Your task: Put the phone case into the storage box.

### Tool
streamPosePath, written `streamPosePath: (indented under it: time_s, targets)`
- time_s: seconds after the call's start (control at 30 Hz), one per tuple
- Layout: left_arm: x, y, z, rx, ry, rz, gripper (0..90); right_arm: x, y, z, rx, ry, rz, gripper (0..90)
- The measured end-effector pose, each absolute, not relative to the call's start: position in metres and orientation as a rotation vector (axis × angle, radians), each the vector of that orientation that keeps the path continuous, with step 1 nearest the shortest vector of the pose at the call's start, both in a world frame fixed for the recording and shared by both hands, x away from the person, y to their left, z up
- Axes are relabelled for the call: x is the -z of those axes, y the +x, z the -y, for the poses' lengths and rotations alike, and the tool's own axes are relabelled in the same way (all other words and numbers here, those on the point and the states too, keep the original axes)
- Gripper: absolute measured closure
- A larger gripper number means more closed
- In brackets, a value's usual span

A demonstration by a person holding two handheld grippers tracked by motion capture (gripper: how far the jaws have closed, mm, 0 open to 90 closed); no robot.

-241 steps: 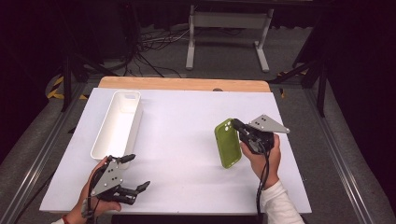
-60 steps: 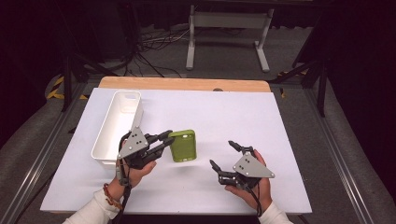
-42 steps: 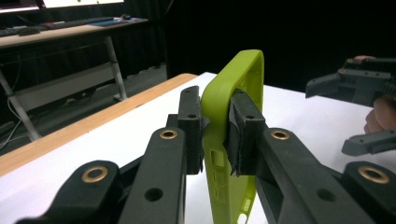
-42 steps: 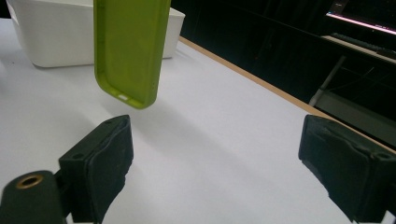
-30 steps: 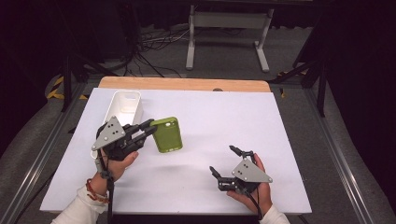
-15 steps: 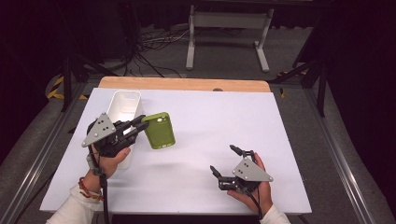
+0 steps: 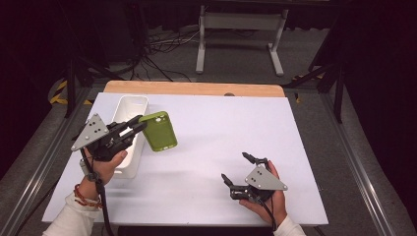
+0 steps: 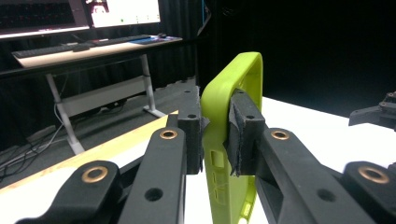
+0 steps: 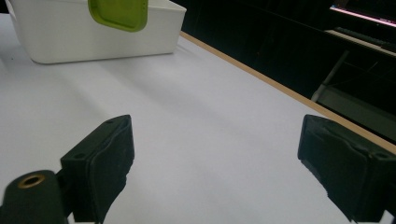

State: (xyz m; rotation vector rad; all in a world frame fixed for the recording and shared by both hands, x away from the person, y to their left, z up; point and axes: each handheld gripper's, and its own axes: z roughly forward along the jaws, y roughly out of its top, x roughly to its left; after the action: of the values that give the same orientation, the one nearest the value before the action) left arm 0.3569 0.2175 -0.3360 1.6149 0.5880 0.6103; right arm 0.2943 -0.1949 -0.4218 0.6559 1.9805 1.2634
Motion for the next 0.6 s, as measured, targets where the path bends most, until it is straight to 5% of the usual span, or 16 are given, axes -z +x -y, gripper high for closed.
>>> streamPosePath:
  time_s: [0.6]
  targets:
    - [0.33, 0.358, -0.236, -0.642, 1.592, -0.611, 77.8, 0.423, 0.296, 0.195, -1.252, 0.657, -1.991, 11.6]
